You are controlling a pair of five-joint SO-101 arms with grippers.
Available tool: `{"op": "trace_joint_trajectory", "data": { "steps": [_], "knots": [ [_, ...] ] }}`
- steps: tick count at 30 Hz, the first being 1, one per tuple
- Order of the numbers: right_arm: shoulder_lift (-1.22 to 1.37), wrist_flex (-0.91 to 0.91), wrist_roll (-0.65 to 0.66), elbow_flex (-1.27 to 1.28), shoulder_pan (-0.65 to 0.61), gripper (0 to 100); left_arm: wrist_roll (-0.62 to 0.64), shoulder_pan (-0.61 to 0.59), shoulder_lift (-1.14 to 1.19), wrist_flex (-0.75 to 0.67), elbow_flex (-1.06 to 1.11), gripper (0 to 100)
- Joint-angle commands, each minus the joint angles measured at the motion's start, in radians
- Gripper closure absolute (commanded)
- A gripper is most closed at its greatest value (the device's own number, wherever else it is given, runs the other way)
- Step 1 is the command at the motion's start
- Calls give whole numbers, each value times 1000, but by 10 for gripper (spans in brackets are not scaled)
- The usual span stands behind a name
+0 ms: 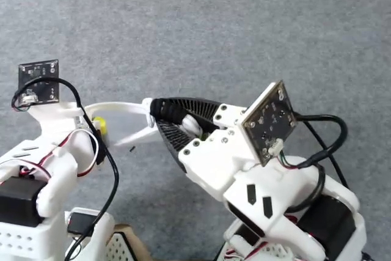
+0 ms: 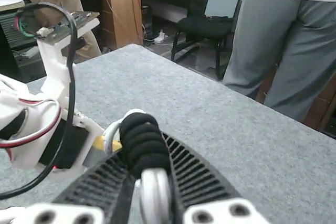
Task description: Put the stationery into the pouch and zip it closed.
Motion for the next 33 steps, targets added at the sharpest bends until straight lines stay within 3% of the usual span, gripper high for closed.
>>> {"op": "trace_joint_trajectory", "data": {
  "steps": [1, 12, 18, 23, 33],
  "knots": [
    [-7, 37, 5, -116, -6, 986, -21, 10, 6, -2, 24, 970],
    [-7, 336, 5, -85, 3, 982, -21, 8, 6, -8, 24, 972],
    [-8, 358, 2, -1, 8, 970, -49, -19, 5, -6, -5, 972],
    [-8, 365, 3, 10, 72, 836, -78, -38, 5, -6, 1, 972],
    [-7, 364, 5, 77, 78, 864, -75, -38, 5, -6, -4, 972]
  ]
}}
